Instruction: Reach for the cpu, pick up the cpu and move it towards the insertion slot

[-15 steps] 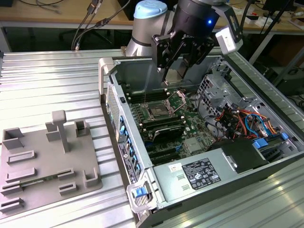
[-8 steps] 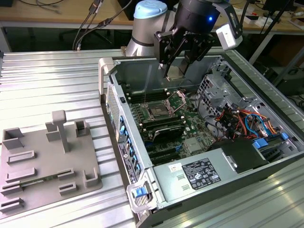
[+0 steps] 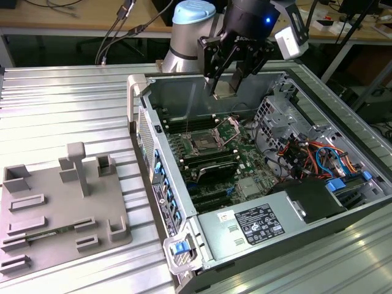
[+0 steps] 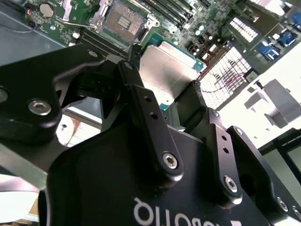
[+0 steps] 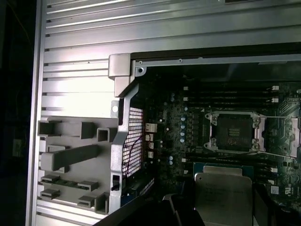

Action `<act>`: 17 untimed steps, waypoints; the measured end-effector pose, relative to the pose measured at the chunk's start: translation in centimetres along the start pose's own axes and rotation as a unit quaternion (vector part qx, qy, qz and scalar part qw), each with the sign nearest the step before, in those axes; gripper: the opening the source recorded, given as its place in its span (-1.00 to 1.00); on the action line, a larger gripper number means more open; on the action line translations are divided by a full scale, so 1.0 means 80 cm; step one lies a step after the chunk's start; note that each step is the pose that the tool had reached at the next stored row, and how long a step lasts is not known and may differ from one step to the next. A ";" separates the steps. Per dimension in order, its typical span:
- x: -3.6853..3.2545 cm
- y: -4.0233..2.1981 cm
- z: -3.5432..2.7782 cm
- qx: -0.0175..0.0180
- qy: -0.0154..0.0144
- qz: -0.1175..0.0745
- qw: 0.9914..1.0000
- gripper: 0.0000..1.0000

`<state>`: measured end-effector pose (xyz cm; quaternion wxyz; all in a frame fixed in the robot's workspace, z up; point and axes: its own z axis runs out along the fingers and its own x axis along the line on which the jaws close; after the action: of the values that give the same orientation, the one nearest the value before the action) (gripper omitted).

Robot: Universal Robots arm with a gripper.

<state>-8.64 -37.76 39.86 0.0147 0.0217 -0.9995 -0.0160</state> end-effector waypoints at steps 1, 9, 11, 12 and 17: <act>0.0000 0.0016 0.0003 0.000 0.000 0.001 1.000 0.09; -0.0051 0.0136 0.0021 0.000 0.000 0.009 1.000 0.09; -0.0065 0.0166 0.0025 0.000 0.000 0.011 1.000 0.09; -0.0070 0.0179 0.0026 0.000 0.000 0.011 1.000 0.09; -0.0107 0.0236 0.0037 -0.001 -0.001 0.018 1.000 0.09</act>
<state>-7.88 -35.82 39.61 0.0144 0.0036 -0.9998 -0.0163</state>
